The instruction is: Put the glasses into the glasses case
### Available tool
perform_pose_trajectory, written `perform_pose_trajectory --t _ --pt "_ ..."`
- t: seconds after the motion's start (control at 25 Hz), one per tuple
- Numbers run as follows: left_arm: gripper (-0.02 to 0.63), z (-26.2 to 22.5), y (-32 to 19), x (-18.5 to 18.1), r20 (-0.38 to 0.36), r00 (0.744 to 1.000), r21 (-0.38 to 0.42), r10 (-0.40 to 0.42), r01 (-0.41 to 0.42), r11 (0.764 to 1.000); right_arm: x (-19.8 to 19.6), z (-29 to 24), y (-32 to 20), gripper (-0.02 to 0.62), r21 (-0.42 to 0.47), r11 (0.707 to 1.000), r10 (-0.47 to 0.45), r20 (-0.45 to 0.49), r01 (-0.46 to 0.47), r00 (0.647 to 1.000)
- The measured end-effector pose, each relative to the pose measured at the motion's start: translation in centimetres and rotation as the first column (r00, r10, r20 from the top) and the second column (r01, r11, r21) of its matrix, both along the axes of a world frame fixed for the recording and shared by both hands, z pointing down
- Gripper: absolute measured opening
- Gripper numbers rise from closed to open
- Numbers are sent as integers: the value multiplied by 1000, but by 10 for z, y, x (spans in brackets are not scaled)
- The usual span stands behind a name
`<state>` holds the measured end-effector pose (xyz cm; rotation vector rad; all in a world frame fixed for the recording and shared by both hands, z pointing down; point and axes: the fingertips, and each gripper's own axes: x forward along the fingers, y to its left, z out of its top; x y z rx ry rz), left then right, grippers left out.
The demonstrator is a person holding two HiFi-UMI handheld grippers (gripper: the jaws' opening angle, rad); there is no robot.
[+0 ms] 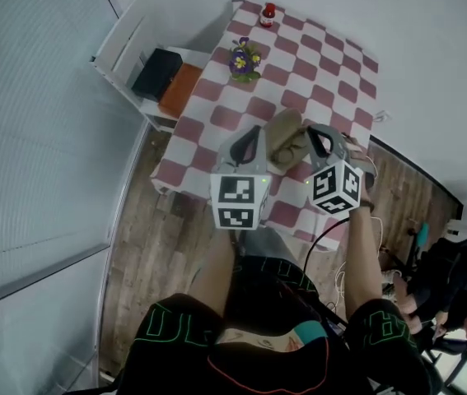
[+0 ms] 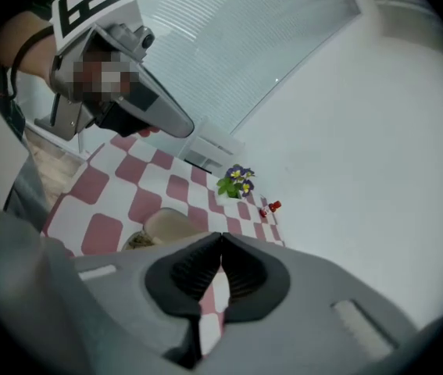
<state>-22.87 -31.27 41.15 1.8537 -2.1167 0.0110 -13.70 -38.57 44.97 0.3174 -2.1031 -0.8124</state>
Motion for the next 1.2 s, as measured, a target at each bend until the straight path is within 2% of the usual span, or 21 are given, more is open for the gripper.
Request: perform_pose_trajectory --t 0.16,0.24,0.32,0.52,0.64,0.72,0.8,0.88,0.92,1.0,1.08,1.2 --pt "10 -15 -10 4 23 1000 35 18 -19 999 -8 -28 -3 5 -84 995 75 158 -62 985" --pt "10 -24 -16 5 38 999 55 28 -30 998 -13 -48 -4 5 -155 985 113 270 -73 956" --pt "11 -34 -21 6 54 998 76 34 -38 996 -15 -67 -6 5 -185 979 144 352 -82 925" --pt "11 -59 -30 -1 79 997 126 23 -33 992 -5 -118 -10 5 -178 980 176 530 -95 829" --pt "11 -81 -33 -9 103 995 166 4 -21 986 9 -135 -22 5 -137 975 224 593 -177 773" --pt "10 -96 -37 -10 117 993 197 2 -26 980 19 -143 -32 5 -150 956 287 642 -251 711" --pt "9 -110 -41 -7 129 992 226 5 -35 973 30 -151 -43 5 -223 929 364 699 -296 616" --pt "10 -119 -43 -3 146 989 246 13 -49 968 44 -155 -52 5 -327 900 434 735 -289 521" --pt "10 -122 -43 -1 156 988 251 18 -57 966 52 -155 -56 5 -369 886 464 741 -282 485" --pt "9 -125 -43 -2 174 985 255 19 -64 965 67 -152 -63 5 -422 862 506 743 -280 437" --pt "11 -126 -44 -9 182 983 255 7 -53 966 79 -147 -67 3 -445 846 532 738 -292 415" --pt "10 -124 -44 -15 181 983 249 -7 -39 968 86 -139 -69 3 -449 837 547 721 -314 426"
